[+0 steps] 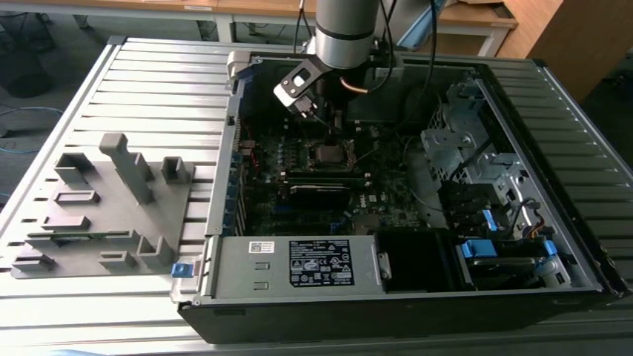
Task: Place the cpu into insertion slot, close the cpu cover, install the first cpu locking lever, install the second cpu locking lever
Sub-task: 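Place the cpu into insertion slot, then close the cpu cover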
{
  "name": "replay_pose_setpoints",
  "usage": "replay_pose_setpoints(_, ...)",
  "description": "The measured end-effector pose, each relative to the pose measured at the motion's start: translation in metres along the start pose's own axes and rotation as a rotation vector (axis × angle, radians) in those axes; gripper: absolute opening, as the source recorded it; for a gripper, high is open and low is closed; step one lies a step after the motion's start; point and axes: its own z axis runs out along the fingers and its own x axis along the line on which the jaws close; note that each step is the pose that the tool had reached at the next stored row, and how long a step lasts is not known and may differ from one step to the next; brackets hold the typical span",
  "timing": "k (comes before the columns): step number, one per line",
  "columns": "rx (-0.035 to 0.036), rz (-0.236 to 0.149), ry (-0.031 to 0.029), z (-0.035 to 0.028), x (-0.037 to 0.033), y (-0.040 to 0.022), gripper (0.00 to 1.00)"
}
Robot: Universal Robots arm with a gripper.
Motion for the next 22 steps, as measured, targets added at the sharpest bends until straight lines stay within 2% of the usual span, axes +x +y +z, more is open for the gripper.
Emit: replay_pose_setpoints(22, 0.0000, 0.000, 0.0000, -0.0045, -0.0008, 0.0002, 0.11)
